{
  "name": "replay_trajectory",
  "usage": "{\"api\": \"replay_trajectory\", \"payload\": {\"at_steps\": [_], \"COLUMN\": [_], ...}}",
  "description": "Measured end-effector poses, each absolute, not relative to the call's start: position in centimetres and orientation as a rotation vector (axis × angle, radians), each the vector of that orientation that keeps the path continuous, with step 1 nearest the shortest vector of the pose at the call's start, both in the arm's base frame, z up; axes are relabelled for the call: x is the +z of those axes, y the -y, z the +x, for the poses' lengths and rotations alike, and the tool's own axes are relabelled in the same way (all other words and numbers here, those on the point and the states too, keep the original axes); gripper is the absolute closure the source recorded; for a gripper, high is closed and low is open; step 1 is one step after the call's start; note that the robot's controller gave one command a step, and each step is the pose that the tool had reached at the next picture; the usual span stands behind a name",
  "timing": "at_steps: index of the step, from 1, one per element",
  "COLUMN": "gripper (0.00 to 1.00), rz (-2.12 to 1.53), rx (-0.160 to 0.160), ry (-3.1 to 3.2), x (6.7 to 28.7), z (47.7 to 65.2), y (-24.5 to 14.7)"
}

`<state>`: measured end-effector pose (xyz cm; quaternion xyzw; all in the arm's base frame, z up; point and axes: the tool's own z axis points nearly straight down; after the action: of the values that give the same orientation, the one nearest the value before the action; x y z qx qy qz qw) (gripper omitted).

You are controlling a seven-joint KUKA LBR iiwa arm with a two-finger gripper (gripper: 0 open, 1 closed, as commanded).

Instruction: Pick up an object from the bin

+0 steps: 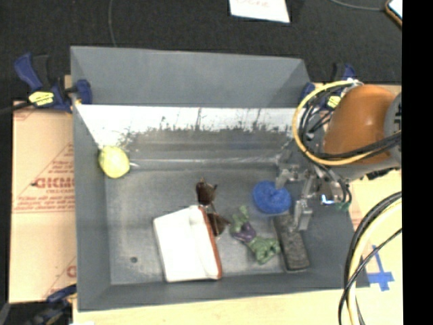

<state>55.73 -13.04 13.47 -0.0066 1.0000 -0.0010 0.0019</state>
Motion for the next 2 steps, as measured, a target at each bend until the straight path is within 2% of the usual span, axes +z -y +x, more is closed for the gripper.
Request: {"api": "replay_trajectory", "payload": {"at_steps": [1,2], "gripper": [0.0,0.0], "rz": [-0.021,-0.044], "rx": [-0.003,-0.007], "ry": [-3.138,-3.133], "x": [13.5,12.5], "z": [55.7,56.5], "y": [13.0,12.8]}}
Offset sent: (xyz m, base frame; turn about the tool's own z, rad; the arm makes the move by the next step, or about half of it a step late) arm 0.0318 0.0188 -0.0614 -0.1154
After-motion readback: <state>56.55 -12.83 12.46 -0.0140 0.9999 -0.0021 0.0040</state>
